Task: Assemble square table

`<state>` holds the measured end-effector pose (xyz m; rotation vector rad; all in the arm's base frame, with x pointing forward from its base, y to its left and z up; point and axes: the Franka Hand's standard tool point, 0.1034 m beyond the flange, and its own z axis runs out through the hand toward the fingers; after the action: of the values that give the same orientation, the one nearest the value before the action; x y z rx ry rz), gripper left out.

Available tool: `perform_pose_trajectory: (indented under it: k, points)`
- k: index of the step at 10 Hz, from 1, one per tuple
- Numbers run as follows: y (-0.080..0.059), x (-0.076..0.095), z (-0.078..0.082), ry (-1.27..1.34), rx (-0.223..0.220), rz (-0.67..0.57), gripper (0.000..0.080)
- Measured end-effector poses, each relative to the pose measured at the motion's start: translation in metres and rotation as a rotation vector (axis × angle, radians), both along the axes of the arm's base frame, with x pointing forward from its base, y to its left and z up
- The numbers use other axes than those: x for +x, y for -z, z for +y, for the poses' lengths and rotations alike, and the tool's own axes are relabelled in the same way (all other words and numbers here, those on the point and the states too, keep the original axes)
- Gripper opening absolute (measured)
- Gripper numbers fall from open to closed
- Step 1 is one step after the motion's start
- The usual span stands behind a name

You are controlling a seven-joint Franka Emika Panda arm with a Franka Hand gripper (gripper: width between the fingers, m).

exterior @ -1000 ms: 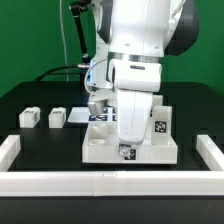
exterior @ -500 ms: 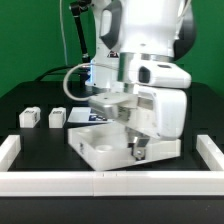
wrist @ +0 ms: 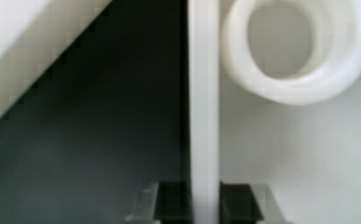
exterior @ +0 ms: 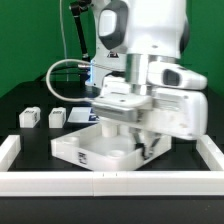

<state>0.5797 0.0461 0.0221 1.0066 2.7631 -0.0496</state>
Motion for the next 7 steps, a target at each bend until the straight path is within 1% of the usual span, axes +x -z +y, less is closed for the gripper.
perform_pose_trajectory:
  k: [1, 2, 4, 5, 6, 7]
  points:
    - [-0.004, 0.001, 0.002, 0.018, 0.01, 0.002, 0.0064]
    - [-0.002, 0.0, -0.002, -0.078, -0.019, 0.01, 0.0063]
    - [0.0, -0.002, -0.004, -0.154, -0.043, 0.018, 0.0063]
    - [0.001, -0.005, 0.003, -0.303, -0.077, 0.051, 0.0063]
    - [0.003, -0.005, 0.017, -0.452, -0.104, 0.109, 0.0063]
    - [0.001, 0.004, 0.03, -0.603, -0.117, 0.158, 0.0063]
